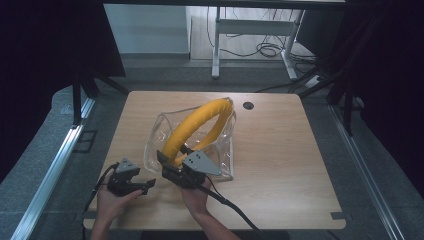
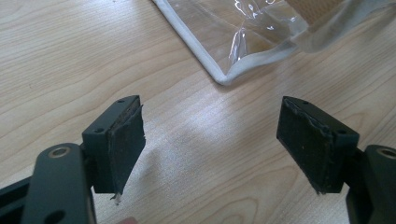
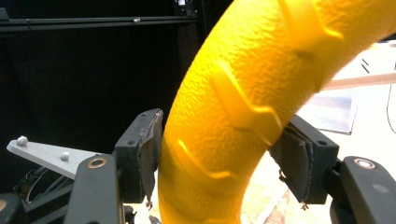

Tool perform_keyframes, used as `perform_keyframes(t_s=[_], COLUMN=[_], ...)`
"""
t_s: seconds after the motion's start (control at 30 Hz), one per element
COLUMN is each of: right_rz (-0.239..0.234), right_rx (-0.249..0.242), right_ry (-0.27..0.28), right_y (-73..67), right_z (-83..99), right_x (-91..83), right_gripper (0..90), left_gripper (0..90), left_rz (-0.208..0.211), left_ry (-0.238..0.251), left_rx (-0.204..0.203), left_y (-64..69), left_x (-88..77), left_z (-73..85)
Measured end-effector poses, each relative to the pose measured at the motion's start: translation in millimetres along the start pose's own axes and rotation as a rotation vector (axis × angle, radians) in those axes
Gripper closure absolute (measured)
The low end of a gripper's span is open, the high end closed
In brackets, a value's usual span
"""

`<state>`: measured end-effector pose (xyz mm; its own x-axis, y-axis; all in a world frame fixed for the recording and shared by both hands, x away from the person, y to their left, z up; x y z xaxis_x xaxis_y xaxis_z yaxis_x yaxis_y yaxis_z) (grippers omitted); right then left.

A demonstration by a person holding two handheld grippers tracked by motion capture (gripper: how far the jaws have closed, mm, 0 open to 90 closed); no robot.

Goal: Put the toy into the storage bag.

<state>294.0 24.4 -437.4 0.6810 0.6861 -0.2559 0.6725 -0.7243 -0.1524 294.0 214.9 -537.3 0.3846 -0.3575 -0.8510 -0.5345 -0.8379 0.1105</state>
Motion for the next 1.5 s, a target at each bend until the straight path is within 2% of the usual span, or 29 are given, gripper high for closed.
perform_keyframes(t_s=[0.2, 0.3, 0.37, 0.53, 0.73, 1.0, 1.27, 1.5], right_rz=[0.008, -0.011, -0.027, -0.032, 0.0, 0.045, 0.123, 0.185], right_rx=[-0.015, -0.008, -0.001, -0.022, -0.038, -0.049, -0.066, -0.044], right_ry=[-0.011, -0.026, -0.032, -0.032, -0.044, -0.054, -0.088, -0.118], right_y=[3.4, 7.6, 11.1, 25.8, 52.5, 91.8, 133.8, 170.9], right_z=[1.6, 1.6, 1.0, 0.6, 4.1, 11.8, 25.3, 41.0], right_x=[-9.3, -16.8, -23.4, -44.7, -67.6, -86.2, -103.7, -119.3], right_gripper=[29.7, 27.9, 27.3, 27.4, 28.3, 30.5, 34.1, 36.4], left_gripper=[23.3, 23.3, 23.3, 23.3, 23.3, 23.3, 23.4, 23.4], left_rz=[0.0, -0.002, -0.003, -0.004, -0.008, -0.014, -0.015, -0.018], left_ry=[0.003, 0.003, 0.005, 0.007, 0.005, 0.001, 0.004, 0.002], left_rx=[-0.001, -0.002, -0.004, -0.007, -0.009, -0.01, -0.015, -0.016], left_y=[-0.5, -0.7, -1.0, -1.3, -1.1, -1.3, -2.0, -2.2], left_x=[-1.3, -1.8, -2.5, -3.0, -2.9, -2.7, -3.8, -3.6], left_z=[0.1, 0.2, 0.3, 0.5, 0.9, 2.0, 2.6, 2.8])
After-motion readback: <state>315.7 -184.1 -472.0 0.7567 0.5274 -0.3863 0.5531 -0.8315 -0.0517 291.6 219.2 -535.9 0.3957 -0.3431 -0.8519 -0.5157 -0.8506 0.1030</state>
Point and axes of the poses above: each handheld gripper's, and its own axes: x roughly forward along the jaws, z roughly out of its underside, y roughly to its right, the point moved 4 cm from there along x, roughly forward along the jaws, and after that the axes turned 13 degrees about -y, right-handed, at the moved point
